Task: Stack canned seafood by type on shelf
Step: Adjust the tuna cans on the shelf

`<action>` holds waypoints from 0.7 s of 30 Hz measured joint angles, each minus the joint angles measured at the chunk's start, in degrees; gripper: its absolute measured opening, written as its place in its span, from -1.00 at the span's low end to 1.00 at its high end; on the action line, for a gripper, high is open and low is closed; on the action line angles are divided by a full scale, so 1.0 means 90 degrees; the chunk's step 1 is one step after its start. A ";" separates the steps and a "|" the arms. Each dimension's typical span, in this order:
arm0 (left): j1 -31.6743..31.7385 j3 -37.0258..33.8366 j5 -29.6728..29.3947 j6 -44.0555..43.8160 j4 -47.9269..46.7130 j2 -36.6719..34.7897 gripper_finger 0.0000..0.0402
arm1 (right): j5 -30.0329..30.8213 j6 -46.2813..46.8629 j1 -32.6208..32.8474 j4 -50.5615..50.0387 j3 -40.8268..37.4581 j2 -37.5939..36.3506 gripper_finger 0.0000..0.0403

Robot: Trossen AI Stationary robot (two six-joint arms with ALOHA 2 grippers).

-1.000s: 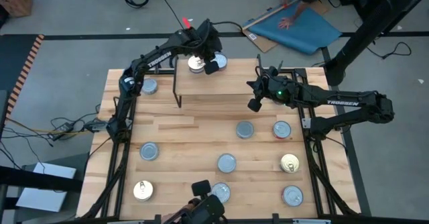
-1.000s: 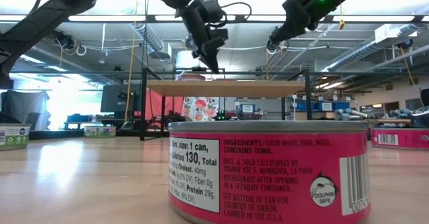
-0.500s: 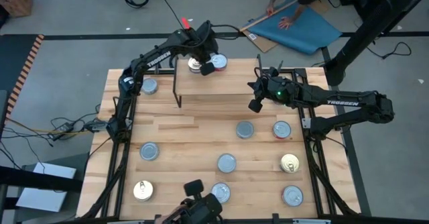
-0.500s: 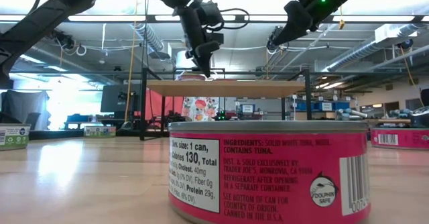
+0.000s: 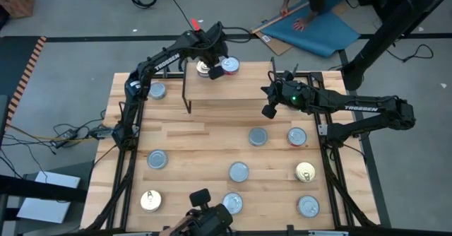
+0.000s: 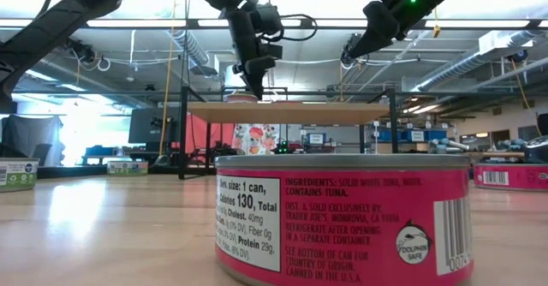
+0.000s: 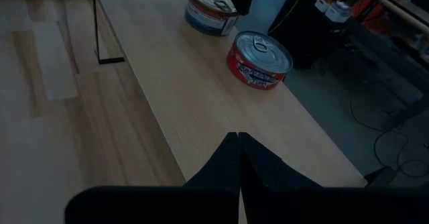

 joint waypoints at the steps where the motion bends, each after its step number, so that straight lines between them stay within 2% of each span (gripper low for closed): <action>1: 0.0000 0.0000 -0.0083 0.0000 -0.0035 -0.0002 -1.00 | 0.0000 0.0000 0.0000 0.0000 -0.0001 0.0000 -0.97; 9: 0.0029 0.0000 -0.0215 0.0000 -0.0059 -0.0045 -1.00 | 0.0000 0.0002 0.0000 -0.0005 -0.0001 0.0000 -0.97; 18: 0.0087 0.0002 -0.0328 -0.0015 0.0006 -0.0448 -1.00 | -0.0002 0.0024 0.0000 -0.0080 -0.0001 0.0000 -0.96; 21: 0.0083 0.0002 0.0000 -0.0016 0.0020 -0.0557 -1.00 | -0.0002 0.0071 0.0000 -0.0087 -0.0001 0.0000 -0.97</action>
